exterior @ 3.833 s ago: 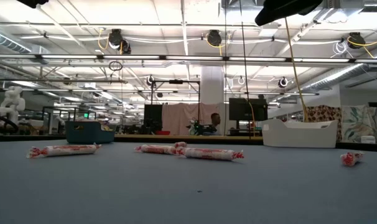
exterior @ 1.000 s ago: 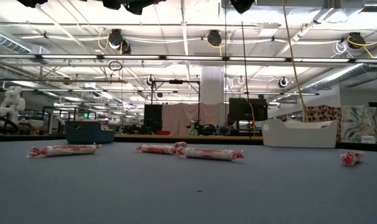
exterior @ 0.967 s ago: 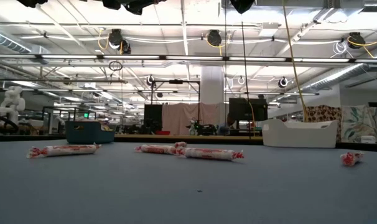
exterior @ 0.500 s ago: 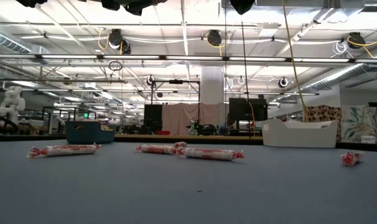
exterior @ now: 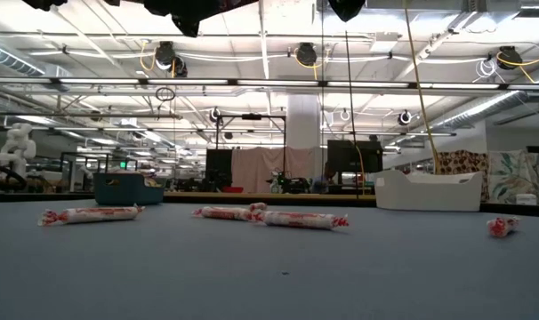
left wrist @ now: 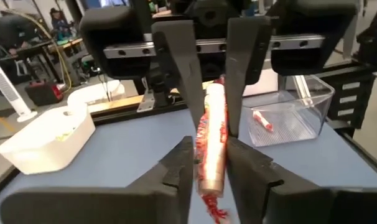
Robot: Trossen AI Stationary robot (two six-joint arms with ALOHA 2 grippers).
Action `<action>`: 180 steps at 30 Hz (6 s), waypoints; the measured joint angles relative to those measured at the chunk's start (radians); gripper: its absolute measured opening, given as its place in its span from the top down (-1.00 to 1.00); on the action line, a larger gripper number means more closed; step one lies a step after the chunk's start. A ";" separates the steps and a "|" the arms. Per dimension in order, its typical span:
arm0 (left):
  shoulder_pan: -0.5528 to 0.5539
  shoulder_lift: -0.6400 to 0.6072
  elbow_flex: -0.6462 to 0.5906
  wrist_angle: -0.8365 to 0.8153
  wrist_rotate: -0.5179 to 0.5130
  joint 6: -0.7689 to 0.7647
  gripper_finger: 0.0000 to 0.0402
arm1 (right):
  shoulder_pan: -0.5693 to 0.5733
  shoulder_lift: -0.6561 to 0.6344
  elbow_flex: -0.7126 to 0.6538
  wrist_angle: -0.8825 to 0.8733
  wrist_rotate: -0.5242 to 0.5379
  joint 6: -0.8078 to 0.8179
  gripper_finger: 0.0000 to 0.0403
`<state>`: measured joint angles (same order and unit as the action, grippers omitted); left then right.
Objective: Sort candy
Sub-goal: Put the white candy into the transparent bin
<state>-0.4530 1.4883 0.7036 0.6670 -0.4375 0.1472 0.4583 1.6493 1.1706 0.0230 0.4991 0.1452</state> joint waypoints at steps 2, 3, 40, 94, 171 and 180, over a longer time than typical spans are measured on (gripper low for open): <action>0.000 0.000 0.000 0.000 -0.005 -0.012 0.39 | 0.000 0.000 0.000 -0.004 -0.001 0.004 0.82; -0.001 0.000 0.000 0.000 -0.008 -0.012 0.32 | 0.000 0.000 0.000 -0.007 -0.004 0.008 0.82; 0.002 -0.067 0.000 -0.577 -0.043 -0.430 -0.58 | 0.440 -0.256 0.000 -0.828 -0.296 0.970 0.81; -0.133 -0.043 0.000 -1.035 -0.012 -1.022 -0.58 | 0.526 -0.079 0.132 -0.995 -0.020 0.963 0.28; -0.094 -0.045 0.105 -0.386 -0.353 0.763 0.73 | 0.224 0.085 0.130 -0.578 0.332 0.307 0.29; -0.062 -0.045 0.105 -0.383 -0.356 0.883 0.73 | 0.252 0.065 0.131 -0.591 0.336 0.276 0.29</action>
<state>-0.5146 1.4429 0.8085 0.2836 -0.7936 1.0305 0.7101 1.7147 1.3014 -0.5676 0.8353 0.4208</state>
